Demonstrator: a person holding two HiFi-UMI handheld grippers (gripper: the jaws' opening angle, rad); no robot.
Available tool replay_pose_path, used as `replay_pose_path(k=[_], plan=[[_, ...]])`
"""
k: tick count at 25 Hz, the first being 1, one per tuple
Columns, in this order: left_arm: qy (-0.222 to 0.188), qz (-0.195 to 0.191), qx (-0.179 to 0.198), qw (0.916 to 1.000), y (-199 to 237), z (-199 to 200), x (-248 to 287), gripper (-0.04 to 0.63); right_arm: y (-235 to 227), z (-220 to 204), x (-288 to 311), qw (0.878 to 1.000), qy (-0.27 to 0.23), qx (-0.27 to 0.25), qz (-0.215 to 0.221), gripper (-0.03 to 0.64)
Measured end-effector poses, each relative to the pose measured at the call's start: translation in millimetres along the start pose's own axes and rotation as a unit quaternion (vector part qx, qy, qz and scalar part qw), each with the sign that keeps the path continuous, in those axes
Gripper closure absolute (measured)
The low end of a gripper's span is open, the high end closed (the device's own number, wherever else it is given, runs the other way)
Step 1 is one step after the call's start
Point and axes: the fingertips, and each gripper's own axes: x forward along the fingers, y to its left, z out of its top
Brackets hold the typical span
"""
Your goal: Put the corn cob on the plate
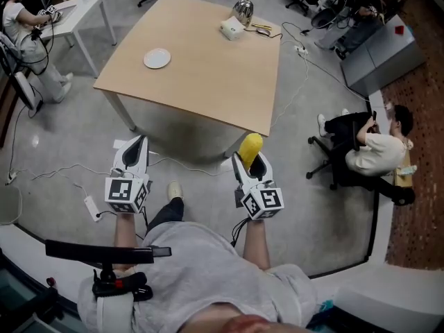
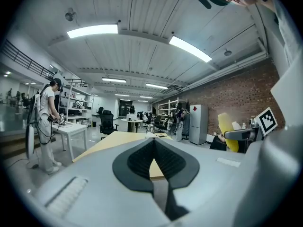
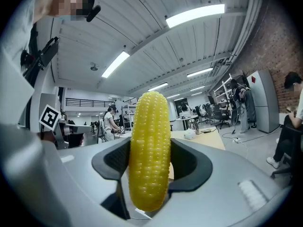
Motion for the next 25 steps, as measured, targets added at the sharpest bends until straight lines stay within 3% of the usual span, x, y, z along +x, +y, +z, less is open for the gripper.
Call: replay_pose_path(k=[7, 12, 25], plan=[[-0.001, 0.019, 0.017, 0.9997, 14.0, 10.7, 11.2, 0.575, 1.5, 17.3, 26.9, 1.0, 0.0, -0.003, 0.018, 0.367], [-0.009, 0.033, 0.005, 0.9994, 81.7, 10.6, 16.2, 0.575, 37.9, 17.9, 91.4, 0.999, 0.007, -0.018, 0.034, 0.367], [-0.026, 0.116, -0.017, 0.9928, 179.1, 1.8, -11.2, 0.575, 102.4, 15.5, 187.8, 0.993, 0.024, -0.043, 0.11, 0.367]])
